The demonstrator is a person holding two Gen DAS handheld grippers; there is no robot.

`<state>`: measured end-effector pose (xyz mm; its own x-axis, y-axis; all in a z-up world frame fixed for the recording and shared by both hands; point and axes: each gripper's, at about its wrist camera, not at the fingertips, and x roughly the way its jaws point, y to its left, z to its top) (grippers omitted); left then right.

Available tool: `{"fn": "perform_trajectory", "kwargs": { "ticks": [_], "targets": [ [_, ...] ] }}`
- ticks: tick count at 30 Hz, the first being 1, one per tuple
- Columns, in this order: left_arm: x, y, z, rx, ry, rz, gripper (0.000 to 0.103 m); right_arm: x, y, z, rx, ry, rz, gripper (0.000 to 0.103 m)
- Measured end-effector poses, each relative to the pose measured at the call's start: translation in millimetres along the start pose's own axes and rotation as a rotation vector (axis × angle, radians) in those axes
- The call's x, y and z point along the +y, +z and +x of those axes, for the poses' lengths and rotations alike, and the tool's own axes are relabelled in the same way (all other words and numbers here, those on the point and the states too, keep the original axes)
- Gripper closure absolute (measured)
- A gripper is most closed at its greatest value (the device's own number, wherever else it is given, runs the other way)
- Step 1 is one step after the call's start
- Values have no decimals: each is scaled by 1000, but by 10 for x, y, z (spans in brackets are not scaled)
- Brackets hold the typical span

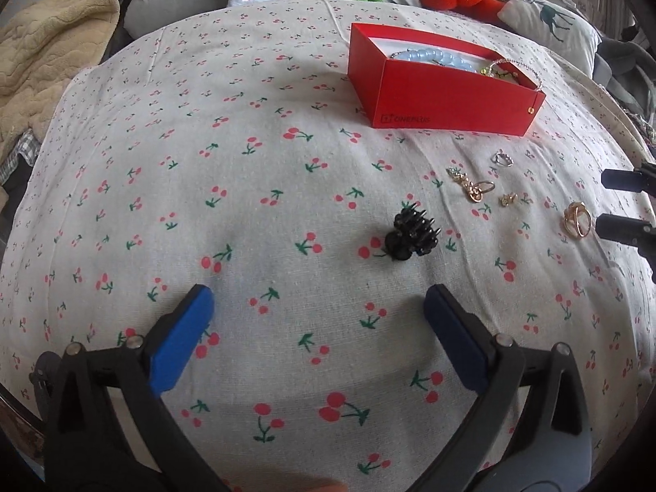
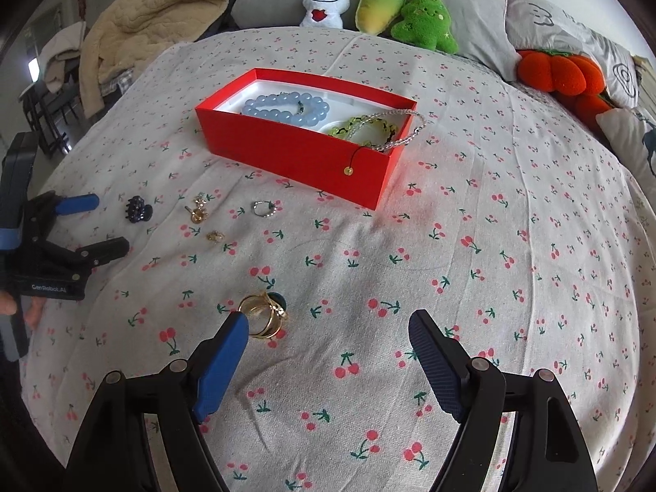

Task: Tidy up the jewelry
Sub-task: 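Grasp the black hair clip with the left tool while the right tool grasps the stacked gold rings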

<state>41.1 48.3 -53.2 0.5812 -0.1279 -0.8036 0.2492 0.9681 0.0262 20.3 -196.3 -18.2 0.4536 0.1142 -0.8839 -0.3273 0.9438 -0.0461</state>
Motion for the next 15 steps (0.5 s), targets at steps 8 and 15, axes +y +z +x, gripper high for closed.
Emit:
{"fn": "perform_trajectory", "kwargs": {
  "ticks": [8, 15],
  "targets": [
    [-34, 19, -10, -10, -6, 1, 0, 222, -171, 183, 20, 25, -83, 16],
    [-153, 82, -15, -16, -58, 29, 11, 158, -163, 243, 16, 40, -54, 8]
  ]
}}
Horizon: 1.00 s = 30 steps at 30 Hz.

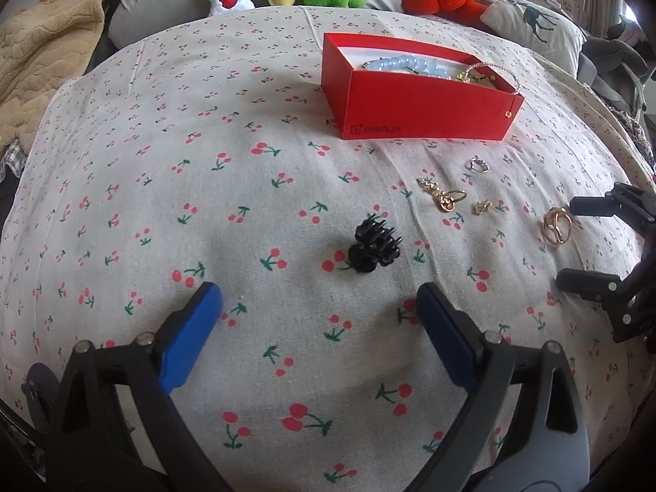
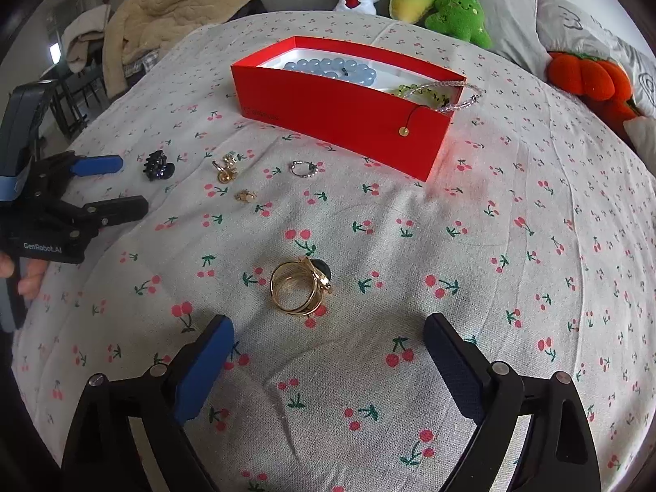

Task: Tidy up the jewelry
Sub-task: 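Grasp the black hair clip with the left tool while the right tool grasps the stacked gold rings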

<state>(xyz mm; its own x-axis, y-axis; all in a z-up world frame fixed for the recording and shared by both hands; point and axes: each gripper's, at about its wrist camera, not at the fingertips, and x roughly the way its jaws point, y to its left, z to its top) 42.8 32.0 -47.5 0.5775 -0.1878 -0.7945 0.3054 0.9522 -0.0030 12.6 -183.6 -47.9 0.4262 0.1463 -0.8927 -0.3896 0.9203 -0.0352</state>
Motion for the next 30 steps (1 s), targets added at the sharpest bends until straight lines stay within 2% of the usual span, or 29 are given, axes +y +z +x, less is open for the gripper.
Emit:
{"fn": "perform_trajectory", "kwargs": {
  "ticks": [7, 11, 19, 30],
  "targets": [
    [-119, 80, 12, -15, -42, 23, 37, 7, -13, -6, -8, -8, -5, 8],
    [-156, 120, 27, -17, -47, 23, 46, 4, -12, 0, -9, -10, -5, 8],
    [-175, 164, 32, -18, -52, 9, 75, 10, -13, -1, -10, -11, -7, 7],
    [-202, 161, -18, -13, -61, 16, 77, 12, -8, -5, -11, -12, -7, 7]
  ]
}}
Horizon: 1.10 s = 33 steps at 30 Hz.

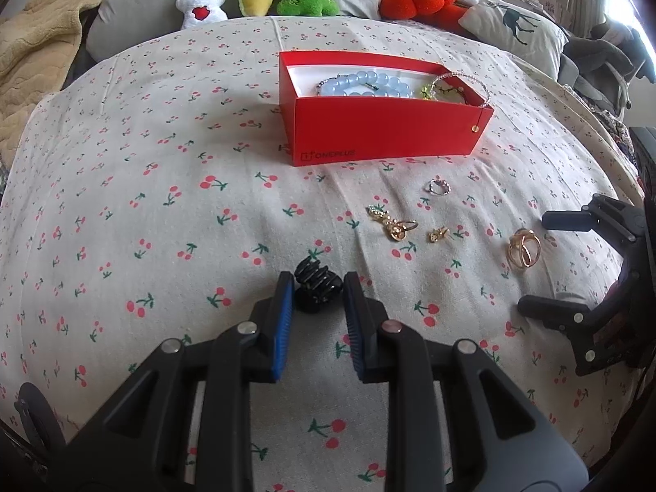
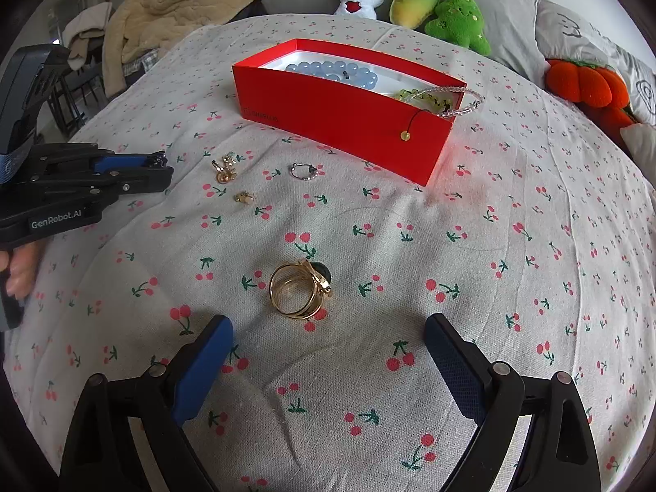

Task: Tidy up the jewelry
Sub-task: 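Grasp the black hair clip with the left tool while the right tool grasps the stacked gold rings, then lift the clip and gold rings and carry both toward the red box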

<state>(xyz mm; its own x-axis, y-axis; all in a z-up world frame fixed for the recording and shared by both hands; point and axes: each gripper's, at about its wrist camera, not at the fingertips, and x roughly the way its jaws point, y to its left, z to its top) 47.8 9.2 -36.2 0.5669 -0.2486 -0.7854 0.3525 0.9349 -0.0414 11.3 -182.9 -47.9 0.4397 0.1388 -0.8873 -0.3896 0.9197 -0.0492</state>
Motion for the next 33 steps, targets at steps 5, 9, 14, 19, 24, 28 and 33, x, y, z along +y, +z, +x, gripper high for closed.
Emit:
{"fn": "perform_trajectory", "kwargs": {
  "ticks": [5, 9, 14, 19, 24, 28, 33],
  "targets": [
    [-17, 0, -13, 9, -2, -3, 77, 9, 25, 4, -1, -3, 4, 8],
    [-20, -3, -26, 12, -7, -10, 77, 41, 59, 8, -5, 16, 10, 15],
    [-19, -15, -35, 15, -9, -11, 77, 106, 76, 0, -5, 44, -2, 37],
    [-10, -27, -61, 17, -9, -23, 77, 179, 83, -22, -10, 55, -19, 59],
    [12, -14, -64, 47, 6, -48, 77, 188, 124, -20, 0, 60, -30, 74],
    [33, 5, -81, 68, 4, -77, 77, 184, 148, -14, 7, 52, -27, 74],
    [48, 43, -133, 71, 2, -101, 77, 164, 199, -31, 10, 39, -7, 75]
  ]
}}
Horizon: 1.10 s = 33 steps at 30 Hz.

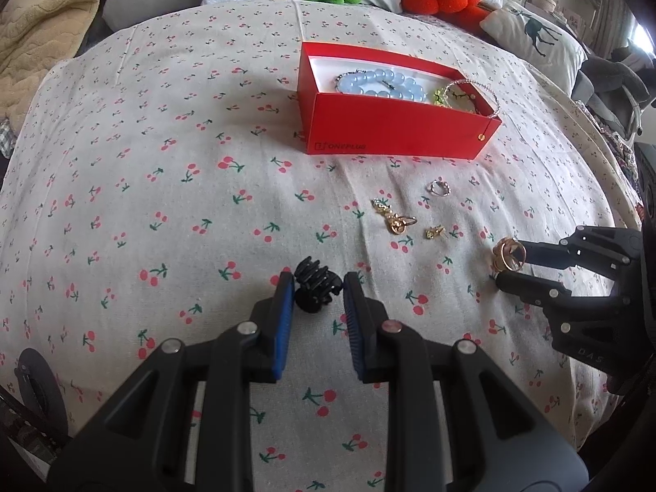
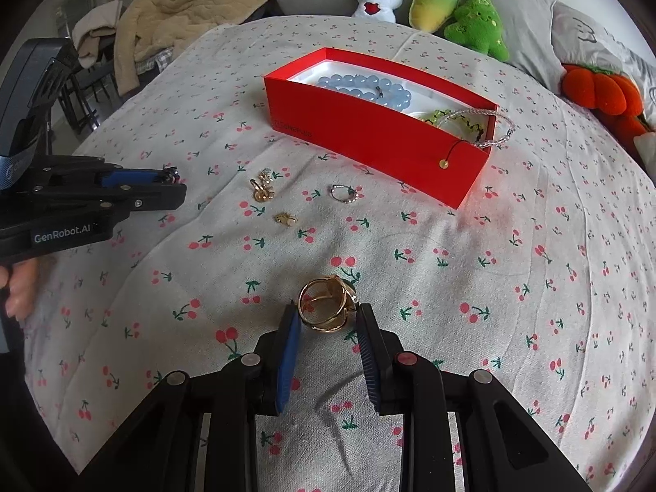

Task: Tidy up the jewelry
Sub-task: 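Lift the clip and gold rings and carry both toward the red box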

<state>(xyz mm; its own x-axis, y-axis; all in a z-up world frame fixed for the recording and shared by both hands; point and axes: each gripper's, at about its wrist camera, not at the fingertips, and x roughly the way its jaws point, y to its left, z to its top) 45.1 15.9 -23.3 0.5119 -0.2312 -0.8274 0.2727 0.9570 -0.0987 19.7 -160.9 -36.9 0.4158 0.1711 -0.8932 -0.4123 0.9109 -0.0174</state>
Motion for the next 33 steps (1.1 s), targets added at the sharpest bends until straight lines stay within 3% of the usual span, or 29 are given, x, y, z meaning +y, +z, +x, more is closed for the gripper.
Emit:
{"fn": "perform_trajectory", "kwargs": {
  "ticks": [22, 33],
  "targets": [
    [29, 415, -278, -62, -20, -111, 77, -181, 524, -233, -45, -26, 152, 75],
    [-26, 684, -222, -95, -49, -145, 77, -315, 707, -249, -66, -28, 199, 75]
  ]
}}
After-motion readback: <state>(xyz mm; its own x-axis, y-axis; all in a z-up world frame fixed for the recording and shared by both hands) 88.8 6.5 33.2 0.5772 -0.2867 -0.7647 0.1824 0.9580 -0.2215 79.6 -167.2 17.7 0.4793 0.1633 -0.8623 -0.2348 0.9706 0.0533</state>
